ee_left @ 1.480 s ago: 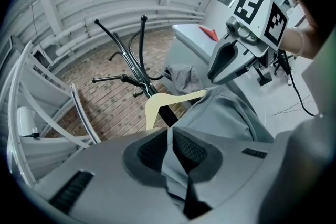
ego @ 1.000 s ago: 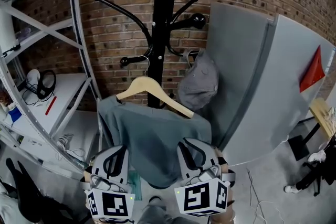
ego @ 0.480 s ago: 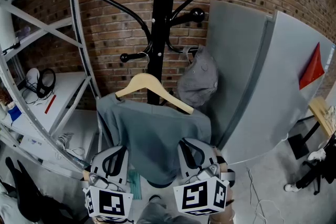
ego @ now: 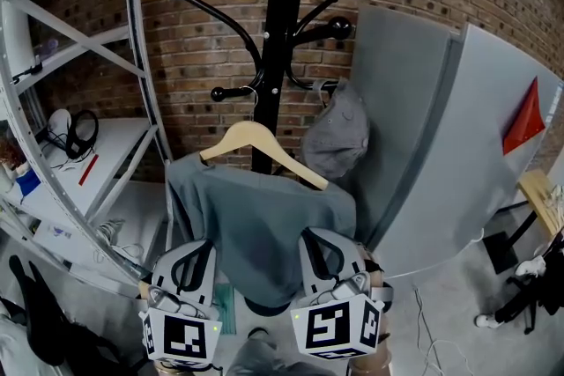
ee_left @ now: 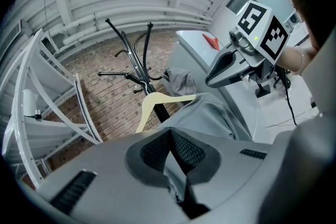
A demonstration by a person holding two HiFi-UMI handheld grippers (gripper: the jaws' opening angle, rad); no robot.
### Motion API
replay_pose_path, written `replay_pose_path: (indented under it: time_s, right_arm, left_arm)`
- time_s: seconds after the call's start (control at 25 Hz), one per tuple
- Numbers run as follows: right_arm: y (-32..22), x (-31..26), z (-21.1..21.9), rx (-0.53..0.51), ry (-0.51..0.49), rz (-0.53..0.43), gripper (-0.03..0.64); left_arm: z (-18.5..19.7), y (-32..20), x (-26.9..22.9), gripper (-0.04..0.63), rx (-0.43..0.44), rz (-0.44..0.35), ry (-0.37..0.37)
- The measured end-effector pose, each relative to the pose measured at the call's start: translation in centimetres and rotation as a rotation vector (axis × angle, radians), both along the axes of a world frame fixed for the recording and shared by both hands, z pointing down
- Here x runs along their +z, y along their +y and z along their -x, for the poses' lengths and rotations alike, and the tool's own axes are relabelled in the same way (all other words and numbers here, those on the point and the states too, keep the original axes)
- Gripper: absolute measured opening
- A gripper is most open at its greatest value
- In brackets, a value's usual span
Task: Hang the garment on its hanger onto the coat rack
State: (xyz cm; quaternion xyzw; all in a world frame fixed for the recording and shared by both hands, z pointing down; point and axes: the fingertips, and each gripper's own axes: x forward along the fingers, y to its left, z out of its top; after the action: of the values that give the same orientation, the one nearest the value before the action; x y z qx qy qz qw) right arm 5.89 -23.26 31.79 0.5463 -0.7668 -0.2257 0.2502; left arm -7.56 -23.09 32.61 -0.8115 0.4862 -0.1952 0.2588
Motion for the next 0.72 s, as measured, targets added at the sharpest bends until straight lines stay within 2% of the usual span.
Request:
replay_pose_path:
  time_s: [0.4,0.72]
  right_arm:
    - [0.76,0.2,-0.12,-0.013,-0.039,0.022,0.031]
    - [0.25,0.4,-0.18,-0.011,-0.01,0.0,0.03]
  left_arm:
    - [-0.21,0.48,0.41,0.003,-0.018,0.016,-0.014]
    - [-0.18,-0.04,0.54,0.003,-0.034,0.015,-0.027]
